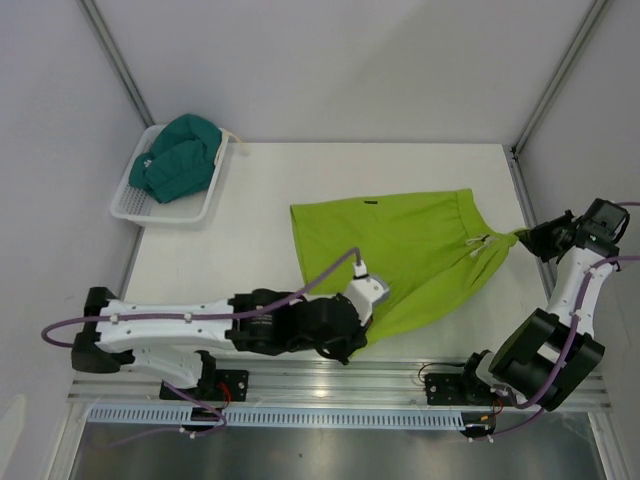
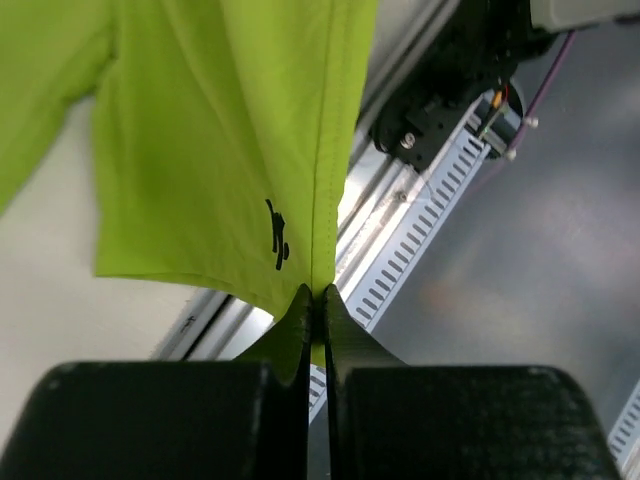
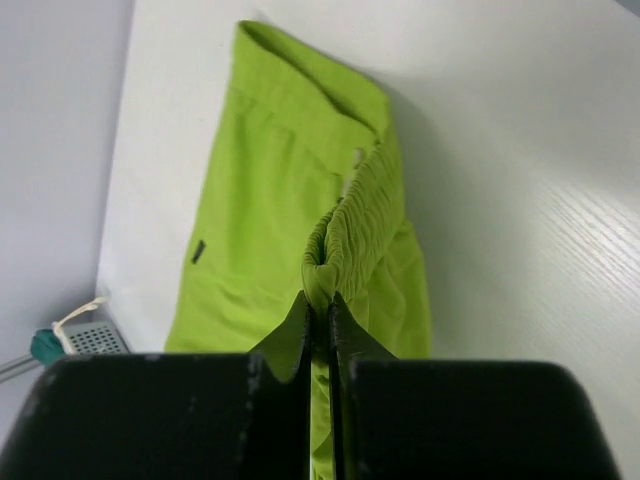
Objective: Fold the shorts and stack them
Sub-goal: Fold the shorts
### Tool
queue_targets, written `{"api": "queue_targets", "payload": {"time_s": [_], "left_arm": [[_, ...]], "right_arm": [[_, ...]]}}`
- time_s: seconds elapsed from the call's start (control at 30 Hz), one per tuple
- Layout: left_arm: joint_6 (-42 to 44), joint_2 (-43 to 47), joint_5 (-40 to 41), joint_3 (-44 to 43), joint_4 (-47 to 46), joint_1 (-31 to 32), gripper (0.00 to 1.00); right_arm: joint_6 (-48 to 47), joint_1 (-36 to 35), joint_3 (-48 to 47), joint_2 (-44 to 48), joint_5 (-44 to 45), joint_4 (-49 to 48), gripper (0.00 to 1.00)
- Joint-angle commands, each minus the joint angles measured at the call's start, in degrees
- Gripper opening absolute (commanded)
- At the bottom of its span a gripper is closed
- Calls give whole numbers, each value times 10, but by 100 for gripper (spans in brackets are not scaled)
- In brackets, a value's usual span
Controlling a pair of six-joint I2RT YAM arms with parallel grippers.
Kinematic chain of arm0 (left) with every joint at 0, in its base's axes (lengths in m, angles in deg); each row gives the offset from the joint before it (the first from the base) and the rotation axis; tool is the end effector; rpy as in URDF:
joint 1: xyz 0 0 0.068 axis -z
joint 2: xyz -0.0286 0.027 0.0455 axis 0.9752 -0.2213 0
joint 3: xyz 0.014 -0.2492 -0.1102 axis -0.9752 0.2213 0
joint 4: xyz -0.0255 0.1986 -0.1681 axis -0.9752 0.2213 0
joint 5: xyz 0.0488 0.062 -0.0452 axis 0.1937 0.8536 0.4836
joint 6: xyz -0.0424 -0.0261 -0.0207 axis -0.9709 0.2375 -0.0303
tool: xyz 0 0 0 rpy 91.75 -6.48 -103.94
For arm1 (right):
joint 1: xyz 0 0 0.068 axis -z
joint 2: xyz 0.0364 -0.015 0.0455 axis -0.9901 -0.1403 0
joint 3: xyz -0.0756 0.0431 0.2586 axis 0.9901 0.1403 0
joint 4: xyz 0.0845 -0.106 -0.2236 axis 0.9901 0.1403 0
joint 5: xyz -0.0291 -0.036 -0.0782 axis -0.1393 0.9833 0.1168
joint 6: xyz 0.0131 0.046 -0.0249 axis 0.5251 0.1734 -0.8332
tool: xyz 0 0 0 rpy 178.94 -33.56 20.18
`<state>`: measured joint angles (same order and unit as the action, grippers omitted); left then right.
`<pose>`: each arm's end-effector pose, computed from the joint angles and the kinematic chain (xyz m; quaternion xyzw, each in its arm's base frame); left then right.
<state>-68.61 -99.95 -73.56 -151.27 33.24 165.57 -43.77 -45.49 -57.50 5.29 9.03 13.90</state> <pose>0.0169 -0.2807 0.3366 0.3768 0.8296 -0.2889 0.2938 0.2233 -0.1468 0.2888 0.4547 0.7949 0.1812 0.3586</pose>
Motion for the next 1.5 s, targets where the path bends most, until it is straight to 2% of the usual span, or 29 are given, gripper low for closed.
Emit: {"api": "queue_targets", "payload": {"time_s": [0.0,0.2,0.57,0.83,1.23,1.47], "left_arm": [[-4,53,6,-26,58,-47,0],[57,91,-12,-30,52,-153,0],[168,19,-45,-151,39,-329,0],[207,-69,-78,-262,51,-412,0],[234,-179,-107,-327,34,-508,0],[239,-234,-66,-343,18,-543,0]], "right_arm": [[16,4,-58,12,-18,33,0],[62,-21,-101,-8,-24,20,0],[130,-77,-184,-108,-18,-43,0],[174,-105,-256,-196,-17,-89,0],[214,-146,-337,-328,0,-139,0],[230,-166,-380,-397,9,-180,0]]}}
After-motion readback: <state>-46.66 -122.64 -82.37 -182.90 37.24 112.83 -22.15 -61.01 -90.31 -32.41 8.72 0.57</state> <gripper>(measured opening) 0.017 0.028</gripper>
